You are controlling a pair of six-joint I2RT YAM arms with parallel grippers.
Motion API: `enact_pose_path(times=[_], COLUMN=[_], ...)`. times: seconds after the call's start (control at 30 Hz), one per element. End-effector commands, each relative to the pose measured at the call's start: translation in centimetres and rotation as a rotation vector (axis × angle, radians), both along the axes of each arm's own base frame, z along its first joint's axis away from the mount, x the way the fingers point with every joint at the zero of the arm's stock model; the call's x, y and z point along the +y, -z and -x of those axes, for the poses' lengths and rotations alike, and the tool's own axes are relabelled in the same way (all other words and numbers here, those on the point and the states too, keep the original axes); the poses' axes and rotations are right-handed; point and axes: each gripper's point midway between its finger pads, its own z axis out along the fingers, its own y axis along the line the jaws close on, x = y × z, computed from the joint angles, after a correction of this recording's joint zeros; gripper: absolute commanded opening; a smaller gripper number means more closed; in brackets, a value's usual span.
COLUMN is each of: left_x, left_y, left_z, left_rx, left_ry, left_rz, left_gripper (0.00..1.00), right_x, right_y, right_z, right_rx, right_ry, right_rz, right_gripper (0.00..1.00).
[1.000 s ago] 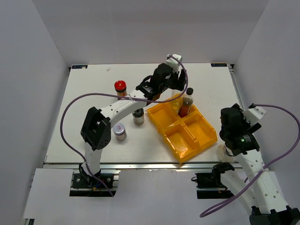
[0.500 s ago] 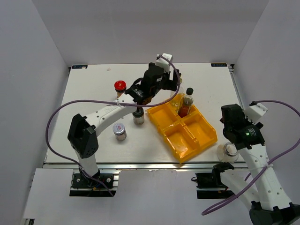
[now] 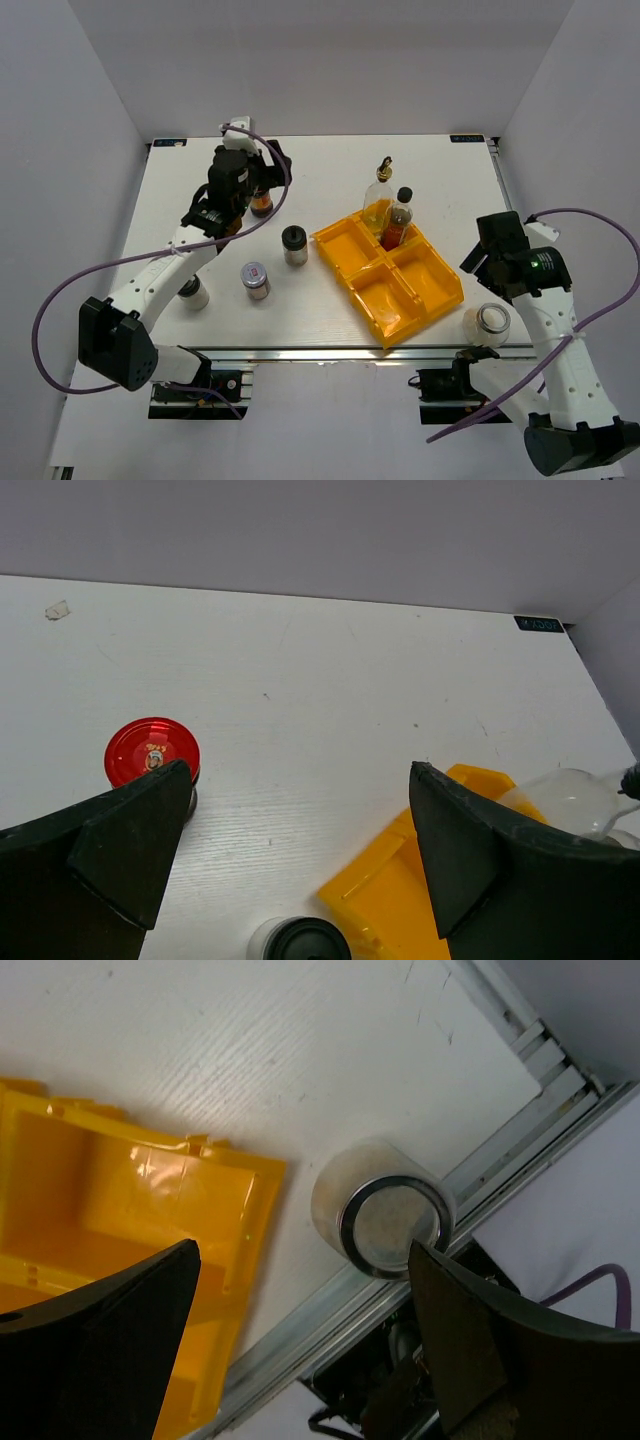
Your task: Organize the condiment bottles
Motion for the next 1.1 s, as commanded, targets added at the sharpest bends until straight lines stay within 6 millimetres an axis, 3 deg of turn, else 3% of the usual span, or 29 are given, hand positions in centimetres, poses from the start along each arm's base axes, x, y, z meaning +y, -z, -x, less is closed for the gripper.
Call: enact_pose_path(times=[0.0, 0.13, 0.27, 0.5, 0.77, 1.07], left_x=[1.3, 4.0, 4.9, 5.6, 6.6, 6.8], left_y=[-0.7, 1.3, 2.6, 3.6, 5.3, 5.9], left_z=[-0.2, -1.8, -2.5, -3.1, -3.1, -3.4], left_rx=[-0.030, 0.000, 0.016, 0.016, 0.032, 0.042], left_ry=[0.014, -0.014, -0.018, -0.030, -0.047, -0.028], left_rz=[0.070, 0.106, 0.138, 0.169, 0.178, 0.185], left_gripper=[0.98, 0.98, 0.98, 0.98, 0.98, 0.98], right_x=[1.4, 0.9, -1.7, -3.1, -2.9, -2.9], right_y=[1.1, 4.5, 5.6, 7.3, 9.0, 9.9], right_z=[1.3, 2.8, 4.2, 5.7, 5.5, 3.4], right_rx=[0.092, 0.231, 0.280, 0.369, 0.400, 0.322], right_ry=[-0.031, 0.016, 0.139, 0.195, 0.166, 0.140], right_rz=[-0.117, -0.152, -0.136, -0.132, -0.142, -0.152], right_gripper=[0.89, 0.89, 0.89, 0.89, 0.89, 0.88])
